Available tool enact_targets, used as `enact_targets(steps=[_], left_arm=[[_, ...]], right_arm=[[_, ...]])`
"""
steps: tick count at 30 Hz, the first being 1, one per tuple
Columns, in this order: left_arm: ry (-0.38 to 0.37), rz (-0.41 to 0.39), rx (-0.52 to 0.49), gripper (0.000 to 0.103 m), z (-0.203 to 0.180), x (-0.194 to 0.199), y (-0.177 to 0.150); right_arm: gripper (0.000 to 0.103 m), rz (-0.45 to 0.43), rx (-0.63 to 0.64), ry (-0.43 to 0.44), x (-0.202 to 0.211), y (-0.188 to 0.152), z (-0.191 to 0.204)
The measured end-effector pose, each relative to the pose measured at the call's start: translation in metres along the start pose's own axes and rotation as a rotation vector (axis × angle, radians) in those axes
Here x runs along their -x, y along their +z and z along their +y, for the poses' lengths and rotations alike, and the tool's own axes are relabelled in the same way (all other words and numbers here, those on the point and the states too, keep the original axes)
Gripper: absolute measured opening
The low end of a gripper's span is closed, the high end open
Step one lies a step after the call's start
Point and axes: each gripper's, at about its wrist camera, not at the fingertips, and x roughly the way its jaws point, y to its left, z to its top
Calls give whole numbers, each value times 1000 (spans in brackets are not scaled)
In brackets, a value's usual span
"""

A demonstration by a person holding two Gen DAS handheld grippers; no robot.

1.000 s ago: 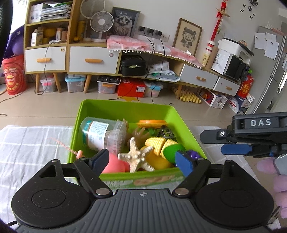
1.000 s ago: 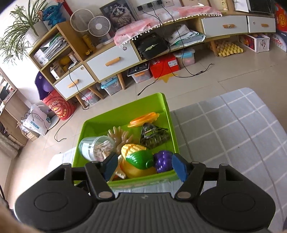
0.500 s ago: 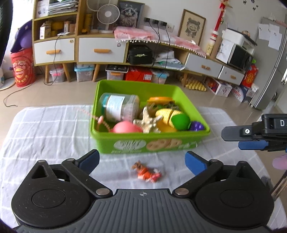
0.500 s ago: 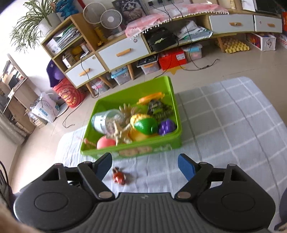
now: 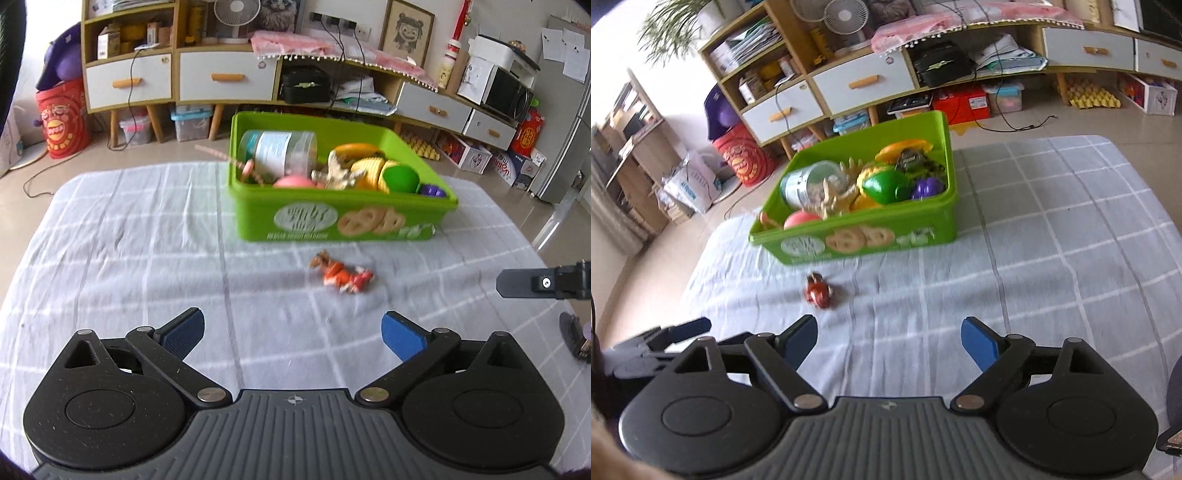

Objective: Organize rigid objects
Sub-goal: 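Move both tools back toward the orange figure and pink card box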

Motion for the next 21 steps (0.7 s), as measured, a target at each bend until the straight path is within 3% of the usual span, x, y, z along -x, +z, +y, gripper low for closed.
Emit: enact_targets(steps=[3, 10, 21], left_arm=[[3, -1, -17, 101, 0, -1, -10], [-10, 15, -91, 101, -5, 4, -30], [-4, 37, -115, 101, -9, 0, -37]], right_arm=[[67, 19, 69, -3, -5, -12, 5], [67, 72, 374, 61, -5, -50, 28], [67, 169, 603, 139, -8, -97, 30]])
